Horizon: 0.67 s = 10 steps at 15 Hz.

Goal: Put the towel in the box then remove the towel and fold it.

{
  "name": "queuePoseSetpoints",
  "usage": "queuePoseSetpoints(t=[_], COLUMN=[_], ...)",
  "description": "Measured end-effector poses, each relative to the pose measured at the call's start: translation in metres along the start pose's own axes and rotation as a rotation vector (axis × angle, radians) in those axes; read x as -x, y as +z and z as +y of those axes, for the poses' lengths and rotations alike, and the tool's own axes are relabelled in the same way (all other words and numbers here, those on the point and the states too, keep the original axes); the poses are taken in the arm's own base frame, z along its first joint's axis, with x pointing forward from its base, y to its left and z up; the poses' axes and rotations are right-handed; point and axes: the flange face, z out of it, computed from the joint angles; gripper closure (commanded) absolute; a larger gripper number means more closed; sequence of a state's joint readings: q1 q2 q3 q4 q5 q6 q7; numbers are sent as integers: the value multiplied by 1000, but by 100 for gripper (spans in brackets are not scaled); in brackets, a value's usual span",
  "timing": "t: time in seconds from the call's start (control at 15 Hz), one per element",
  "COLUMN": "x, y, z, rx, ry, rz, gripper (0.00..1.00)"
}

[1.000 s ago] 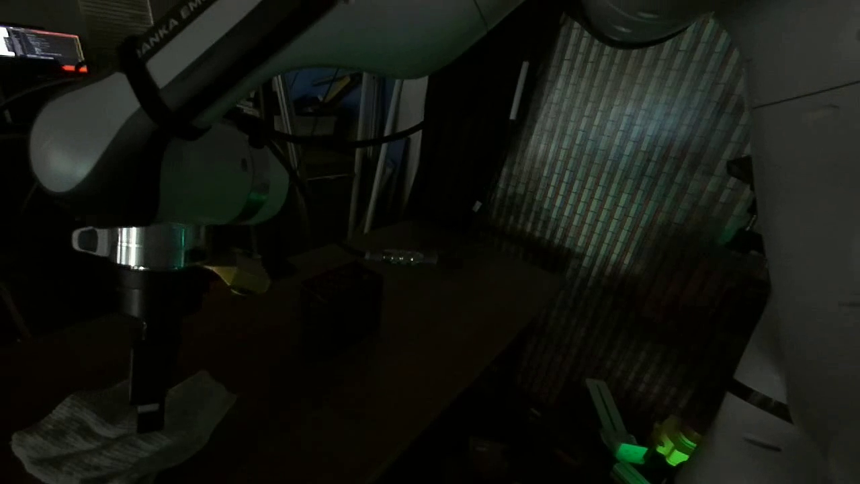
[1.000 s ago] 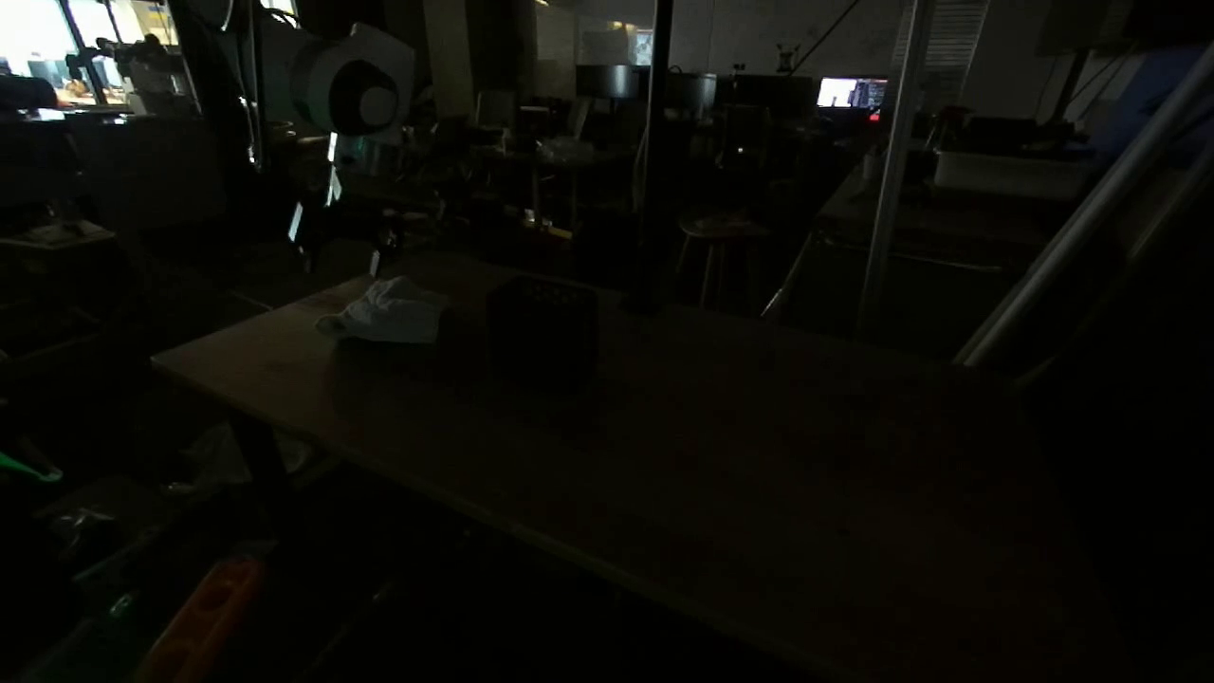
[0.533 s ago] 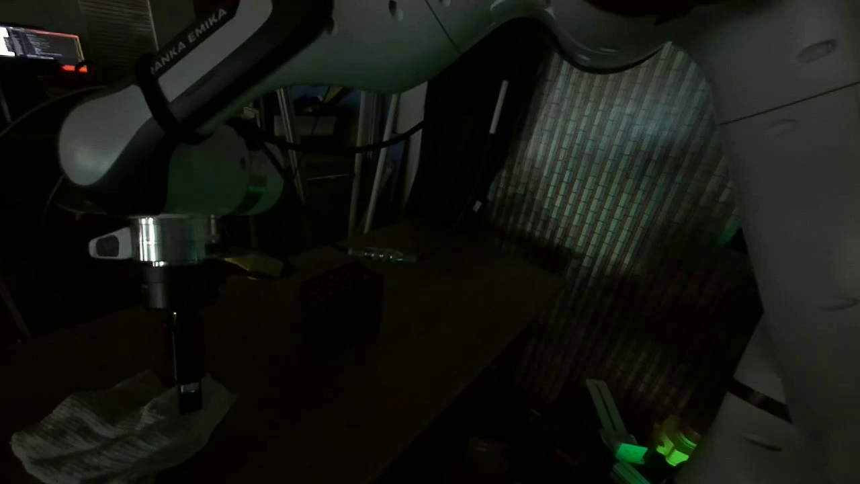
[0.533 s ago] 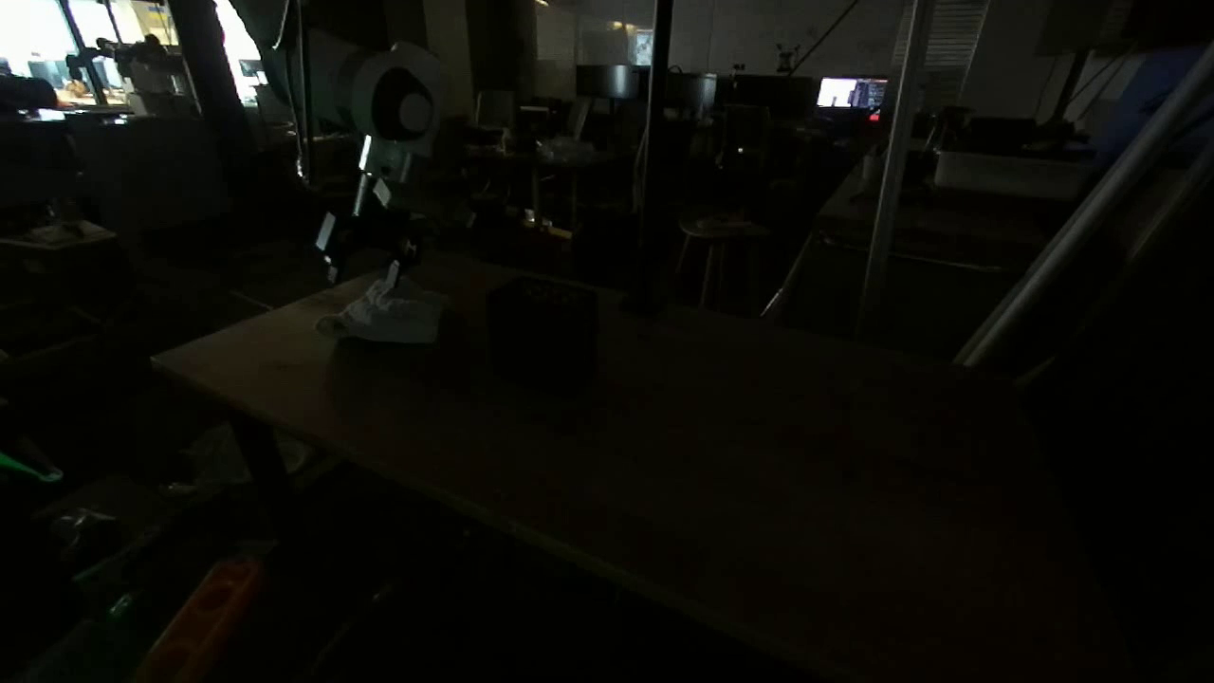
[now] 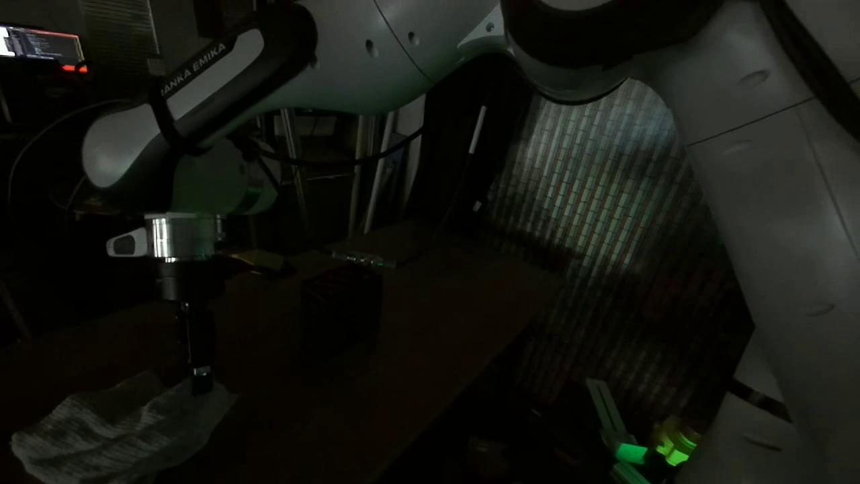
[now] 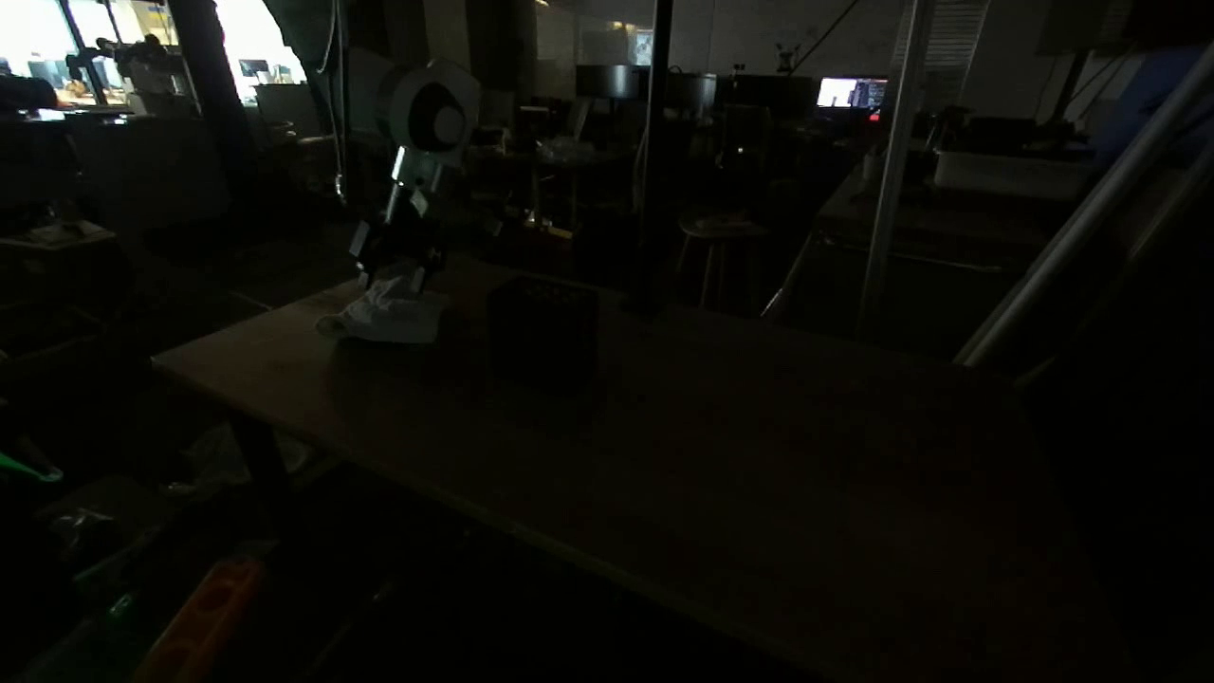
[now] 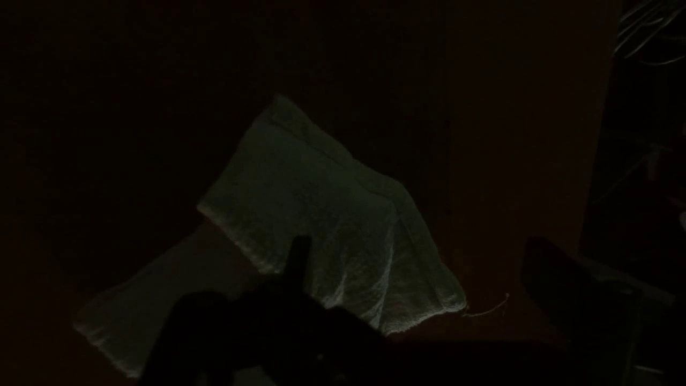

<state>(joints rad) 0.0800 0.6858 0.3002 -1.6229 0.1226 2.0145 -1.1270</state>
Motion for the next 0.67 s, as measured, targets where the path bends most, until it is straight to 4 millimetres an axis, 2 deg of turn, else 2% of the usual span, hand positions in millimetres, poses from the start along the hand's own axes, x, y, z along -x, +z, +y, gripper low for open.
queuePoseSetpoints(t=[0.27, 0.67], x=[4, 0], y=[2, 3], z=[19, 42], rx=[-9, -20], ry=[4, -2], rz=[8, 27], gripper=[0, 0])
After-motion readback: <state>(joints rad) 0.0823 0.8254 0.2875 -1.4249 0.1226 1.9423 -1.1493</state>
